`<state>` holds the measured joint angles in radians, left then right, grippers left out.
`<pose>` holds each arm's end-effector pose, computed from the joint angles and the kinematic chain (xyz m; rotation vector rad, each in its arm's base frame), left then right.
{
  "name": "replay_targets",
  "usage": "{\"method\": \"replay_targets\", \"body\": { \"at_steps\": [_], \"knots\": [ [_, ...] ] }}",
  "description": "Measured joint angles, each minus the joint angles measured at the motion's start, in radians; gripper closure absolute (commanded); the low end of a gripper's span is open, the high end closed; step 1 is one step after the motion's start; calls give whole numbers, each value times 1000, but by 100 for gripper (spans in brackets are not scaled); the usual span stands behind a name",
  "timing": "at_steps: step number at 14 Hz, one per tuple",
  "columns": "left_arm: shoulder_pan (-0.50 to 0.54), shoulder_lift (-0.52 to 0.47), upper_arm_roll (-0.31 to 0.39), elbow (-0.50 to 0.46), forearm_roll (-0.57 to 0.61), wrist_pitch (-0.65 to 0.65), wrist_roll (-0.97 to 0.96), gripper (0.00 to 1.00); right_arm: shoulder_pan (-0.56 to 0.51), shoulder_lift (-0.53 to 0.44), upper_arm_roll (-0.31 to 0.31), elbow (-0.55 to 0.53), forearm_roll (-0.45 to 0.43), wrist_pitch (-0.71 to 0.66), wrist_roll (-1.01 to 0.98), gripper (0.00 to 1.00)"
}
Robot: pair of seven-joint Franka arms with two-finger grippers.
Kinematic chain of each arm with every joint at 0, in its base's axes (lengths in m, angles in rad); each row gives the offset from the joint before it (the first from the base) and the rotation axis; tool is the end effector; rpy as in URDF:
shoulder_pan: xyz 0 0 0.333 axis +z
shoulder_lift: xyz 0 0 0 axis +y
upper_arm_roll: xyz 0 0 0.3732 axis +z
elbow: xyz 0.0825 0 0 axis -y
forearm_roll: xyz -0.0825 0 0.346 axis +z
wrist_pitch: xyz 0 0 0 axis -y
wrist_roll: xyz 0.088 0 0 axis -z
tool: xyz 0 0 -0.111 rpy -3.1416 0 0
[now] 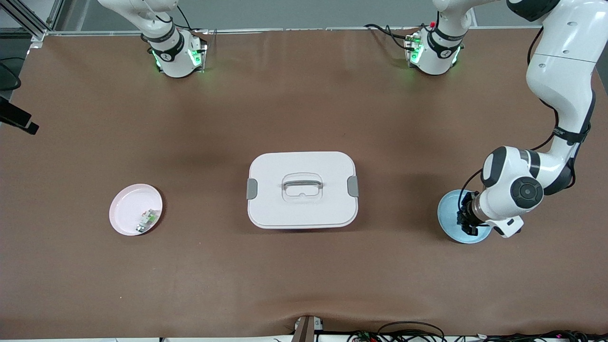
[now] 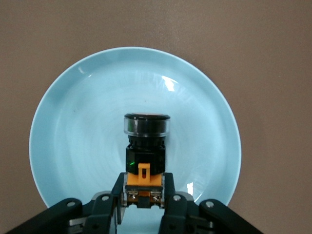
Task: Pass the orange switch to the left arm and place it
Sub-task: 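Lower the switch onto the light-blue plate and open the left gripper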
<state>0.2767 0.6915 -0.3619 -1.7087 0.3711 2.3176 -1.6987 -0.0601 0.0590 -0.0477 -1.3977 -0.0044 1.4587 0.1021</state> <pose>0.6779 -0.0105 0.2734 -2.3418 -2.0325 -0.0262 0.5239 -0.0561 0.7113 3.1171 -0.3290 0.0032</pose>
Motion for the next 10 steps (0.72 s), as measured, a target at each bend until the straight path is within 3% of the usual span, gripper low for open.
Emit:
{"method": "replay_targets", "body": {
  "at_steps": [5,7,8,10],
  "knots": [
    [0,0,0,0,22,0,0,32,1,0,0,0,0,0,3,0],
    [0,0,0,0,22,1,0,7,1,0,-1,0,0,0,3,0],
    [-1,0,0,0,22,2,0,0,1,0,-1,0,0,-1,3,0],
    [-1,0,-1,2,30,8,0,0,1,0,-1,0,0,-1,3,0]
  ]
}}
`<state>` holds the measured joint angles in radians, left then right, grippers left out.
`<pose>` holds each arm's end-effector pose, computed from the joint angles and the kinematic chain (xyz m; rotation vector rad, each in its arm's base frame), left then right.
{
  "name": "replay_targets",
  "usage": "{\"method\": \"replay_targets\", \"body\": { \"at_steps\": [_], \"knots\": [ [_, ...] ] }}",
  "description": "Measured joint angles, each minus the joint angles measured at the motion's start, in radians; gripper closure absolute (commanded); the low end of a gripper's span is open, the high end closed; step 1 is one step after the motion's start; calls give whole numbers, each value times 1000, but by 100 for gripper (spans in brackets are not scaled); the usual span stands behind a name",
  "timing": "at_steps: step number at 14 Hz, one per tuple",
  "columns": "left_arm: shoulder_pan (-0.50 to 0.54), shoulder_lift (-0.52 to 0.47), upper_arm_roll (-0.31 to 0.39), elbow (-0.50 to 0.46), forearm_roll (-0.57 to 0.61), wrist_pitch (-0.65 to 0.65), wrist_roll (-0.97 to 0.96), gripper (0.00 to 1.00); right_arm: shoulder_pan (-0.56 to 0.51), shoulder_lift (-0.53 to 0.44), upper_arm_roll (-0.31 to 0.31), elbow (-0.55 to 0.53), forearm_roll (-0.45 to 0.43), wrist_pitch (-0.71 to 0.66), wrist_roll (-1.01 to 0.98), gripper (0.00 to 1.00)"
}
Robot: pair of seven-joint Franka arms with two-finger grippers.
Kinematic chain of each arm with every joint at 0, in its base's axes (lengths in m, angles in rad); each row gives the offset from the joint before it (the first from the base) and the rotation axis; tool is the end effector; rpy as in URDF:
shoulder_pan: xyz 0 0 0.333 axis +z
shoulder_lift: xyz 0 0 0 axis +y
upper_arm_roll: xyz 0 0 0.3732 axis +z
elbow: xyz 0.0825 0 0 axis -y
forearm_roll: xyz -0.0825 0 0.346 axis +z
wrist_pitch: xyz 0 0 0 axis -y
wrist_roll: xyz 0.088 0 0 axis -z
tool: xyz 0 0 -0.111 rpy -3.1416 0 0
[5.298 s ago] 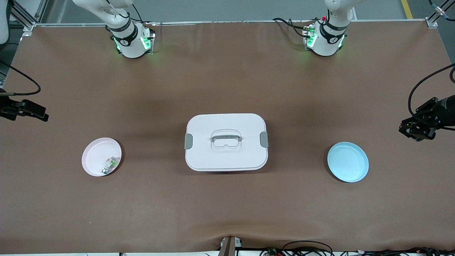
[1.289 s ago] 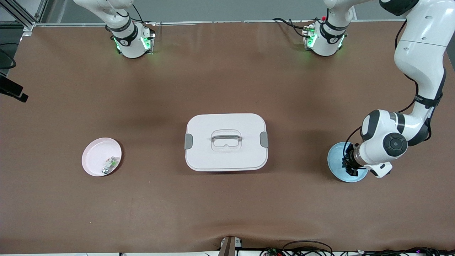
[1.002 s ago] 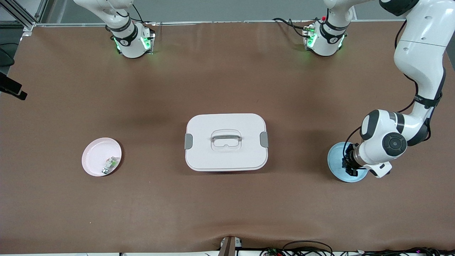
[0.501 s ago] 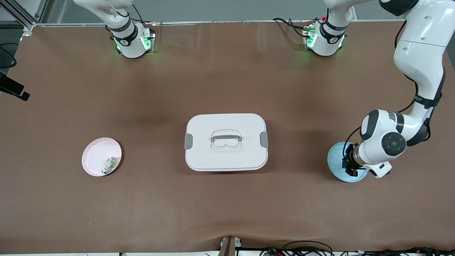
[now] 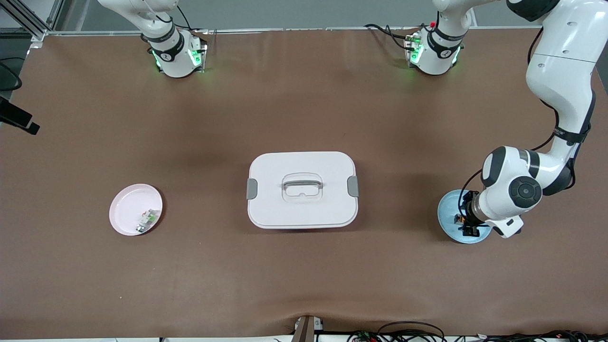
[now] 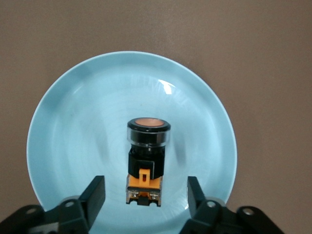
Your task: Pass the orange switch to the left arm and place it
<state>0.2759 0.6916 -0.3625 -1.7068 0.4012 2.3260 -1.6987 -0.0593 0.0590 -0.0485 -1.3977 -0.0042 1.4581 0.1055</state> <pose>0.6796 -0.0109 0.2748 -2.3605 -2.0041 -0.0629 0.5239 -0.0561 0.7112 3.1167 -0.3343 0.0023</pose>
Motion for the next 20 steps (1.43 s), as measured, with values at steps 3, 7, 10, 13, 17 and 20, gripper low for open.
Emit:
{"method": "replay_targets", "body": {
  "at_steps": [3,7,10,13,17,20],
  "knots": [
    [0,-2,0,11,23,5,0,0,0,0,0,0,0,0,0,0],
    [-2,-23,-3,39,25,5,0,0,2,0,1,0,12,0,-4,0],
    [0,-34,-1,51,28,-8,12,0,2,0,1,0,44,0,-25,0],
    [23,-49,0,56,28,-36,101,0,2,0,1,0,47,0,-34,0],
    [64,-117,0,57,-65,-88,355,0,2,0,0,0,47,0,-77,0],
    [82,-181,11,51,-148,-158,582,0,2,0,-4,0,47,0,-118,0]
  ]
}}
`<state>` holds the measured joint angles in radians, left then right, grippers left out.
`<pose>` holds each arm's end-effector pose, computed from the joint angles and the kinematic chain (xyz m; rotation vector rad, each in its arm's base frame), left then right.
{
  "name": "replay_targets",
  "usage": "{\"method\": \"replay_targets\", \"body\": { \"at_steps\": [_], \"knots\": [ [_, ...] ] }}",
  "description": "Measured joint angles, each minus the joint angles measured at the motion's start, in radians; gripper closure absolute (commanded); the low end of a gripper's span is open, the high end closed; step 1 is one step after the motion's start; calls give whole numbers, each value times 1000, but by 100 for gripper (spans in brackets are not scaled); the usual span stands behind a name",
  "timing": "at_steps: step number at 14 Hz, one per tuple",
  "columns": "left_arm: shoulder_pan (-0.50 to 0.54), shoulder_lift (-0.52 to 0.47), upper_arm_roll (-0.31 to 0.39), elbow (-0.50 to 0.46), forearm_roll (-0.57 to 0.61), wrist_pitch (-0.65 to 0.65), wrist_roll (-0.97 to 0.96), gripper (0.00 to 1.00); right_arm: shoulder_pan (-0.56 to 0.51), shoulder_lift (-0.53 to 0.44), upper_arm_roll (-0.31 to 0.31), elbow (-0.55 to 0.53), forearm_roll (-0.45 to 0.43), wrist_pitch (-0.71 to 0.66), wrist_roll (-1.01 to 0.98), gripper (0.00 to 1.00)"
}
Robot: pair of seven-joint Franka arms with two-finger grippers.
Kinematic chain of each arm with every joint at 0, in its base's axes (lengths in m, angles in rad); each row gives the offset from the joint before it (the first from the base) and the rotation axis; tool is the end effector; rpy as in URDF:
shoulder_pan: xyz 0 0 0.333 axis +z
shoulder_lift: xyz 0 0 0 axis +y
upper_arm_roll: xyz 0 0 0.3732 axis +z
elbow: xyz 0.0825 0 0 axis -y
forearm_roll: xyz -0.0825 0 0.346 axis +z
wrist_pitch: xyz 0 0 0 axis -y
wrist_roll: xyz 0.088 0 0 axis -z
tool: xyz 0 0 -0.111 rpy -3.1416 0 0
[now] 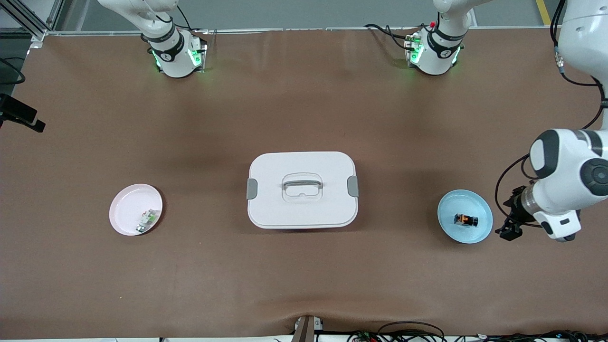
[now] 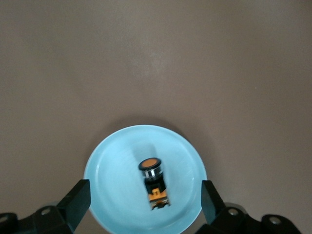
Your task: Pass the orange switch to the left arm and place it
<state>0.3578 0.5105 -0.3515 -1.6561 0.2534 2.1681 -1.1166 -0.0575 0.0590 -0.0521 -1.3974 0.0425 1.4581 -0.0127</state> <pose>0.6726 0.0542 0.3978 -2.7199 -1.5361 -0.0869 0.5244 -0.0513 0.7114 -3.0993 0.1427 -0.0065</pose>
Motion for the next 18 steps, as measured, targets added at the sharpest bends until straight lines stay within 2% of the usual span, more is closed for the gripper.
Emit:
{"method": "replay_targets", "body": {
  "at_steps": [5,10,15,18],
  "knots": [
    [1,-81,25,-6,-98,-87,379,0,0,0,1,3,0,0,-2,0],
    [1,-146,38,2,-146,-95,676,0,0,0,-1,4,-1,0,-2,0],
    [-4,-236,26,28,-149,-105,794,0,0,0,-2,5,-1,0,-2,0],
    [-8,-275,13,35,-149,-163,900,0,0,0,-2,5,-1,0,-2,0]
  ]
}}
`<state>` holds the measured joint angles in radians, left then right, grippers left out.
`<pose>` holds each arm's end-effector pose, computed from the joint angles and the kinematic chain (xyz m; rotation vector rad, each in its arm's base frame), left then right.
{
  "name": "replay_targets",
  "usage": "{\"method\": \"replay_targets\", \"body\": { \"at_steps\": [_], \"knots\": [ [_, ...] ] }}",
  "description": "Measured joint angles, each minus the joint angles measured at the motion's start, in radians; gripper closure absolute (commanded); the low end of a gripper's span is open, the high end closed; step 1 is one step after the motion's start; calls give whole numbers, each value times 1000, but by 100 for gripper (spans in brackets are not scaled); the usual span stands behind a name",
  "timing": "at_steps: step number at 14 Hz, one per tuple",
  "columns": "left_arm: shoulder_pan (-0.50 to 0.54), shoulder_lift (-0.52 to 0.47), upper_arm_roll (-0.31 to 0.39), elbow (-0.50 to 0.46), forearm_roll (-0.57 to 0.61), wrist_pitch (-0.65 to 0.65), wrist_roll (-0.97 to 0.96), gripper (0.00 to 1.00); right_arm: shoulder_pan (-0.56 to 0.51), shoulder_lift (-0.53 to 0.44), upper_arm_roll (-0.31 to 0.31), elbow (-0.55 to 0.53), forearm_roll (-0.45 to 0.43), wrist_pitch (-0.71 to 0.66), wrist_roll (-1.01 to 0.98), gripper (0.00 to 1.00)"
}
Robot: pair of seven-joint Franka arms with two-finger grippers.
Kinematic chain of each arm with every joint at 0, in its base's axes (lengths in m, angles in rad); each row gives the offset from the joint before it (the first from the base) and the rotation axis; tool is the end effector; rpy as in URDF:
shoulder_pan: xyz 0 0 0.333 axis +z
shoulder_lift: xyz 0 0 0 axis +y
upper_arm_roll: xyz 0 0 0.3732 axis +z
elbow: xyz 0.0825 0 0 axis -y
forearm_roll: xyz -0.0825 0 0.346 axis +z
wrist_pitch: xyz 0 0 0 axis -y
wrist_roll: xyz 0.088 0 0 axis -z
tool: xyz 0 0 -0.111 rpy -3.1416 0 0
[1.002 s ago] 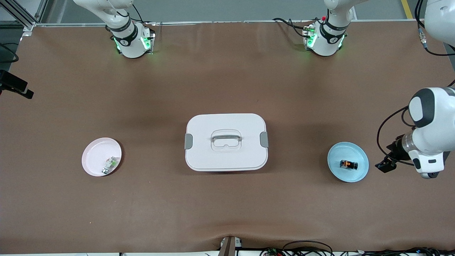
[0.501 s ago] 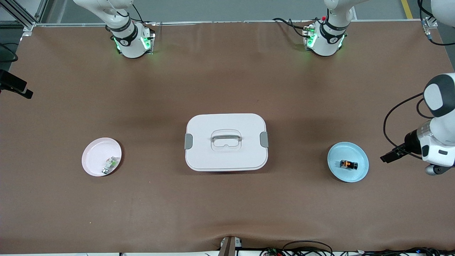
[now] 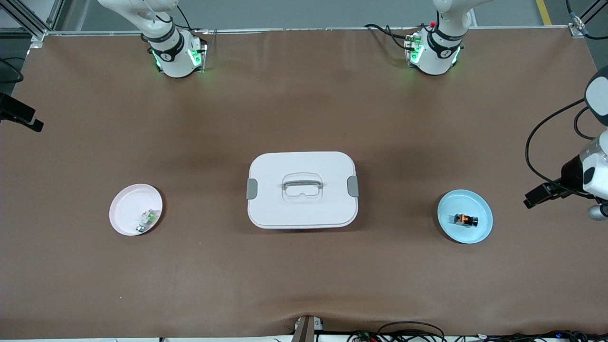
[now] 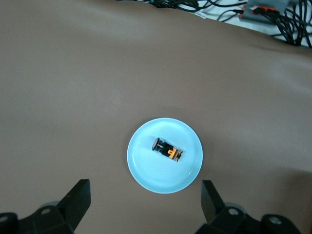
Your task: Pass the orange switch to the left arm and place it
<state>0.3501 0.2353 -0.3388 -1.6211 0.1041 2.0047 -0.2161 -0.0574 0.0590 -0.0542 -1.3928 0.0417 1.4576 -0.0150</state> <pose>0.6224 0.0374 0.5688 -3.1101 -0.3218 -0.2562 0.5241 -0.0524 0.7133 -3.1005 0.1422 -0.0129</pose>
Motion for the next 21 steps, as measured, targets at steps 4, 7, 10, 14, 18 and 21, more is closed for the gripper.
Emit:
{"method": "replay_targets", "body": {
  "at_steps": [4,7,10,14,18,21],
  "knots": [
    [10,-4,7,51,0,-102,133,0,0,0,-1,0,0,0,0,0],
    [18,-5,9,76,0,-157,184,0,0,0,-1,0,0,0,0,0],
    [18,-21,9,83,0,-191,188,0,0,0,-1,0,0,0,0,0],
    [17,-36,7,83,0,-208,188,0,0,0,-1,0,0,0,0,0],
    [-5,-40,14,83,-19,-224,188,0,0,0,-1,0,0,0,0,0],
    [-152,-58,153,76,-46,-236,188,0,0,0,-1,0,-1,0,0,0]
  ]
}}
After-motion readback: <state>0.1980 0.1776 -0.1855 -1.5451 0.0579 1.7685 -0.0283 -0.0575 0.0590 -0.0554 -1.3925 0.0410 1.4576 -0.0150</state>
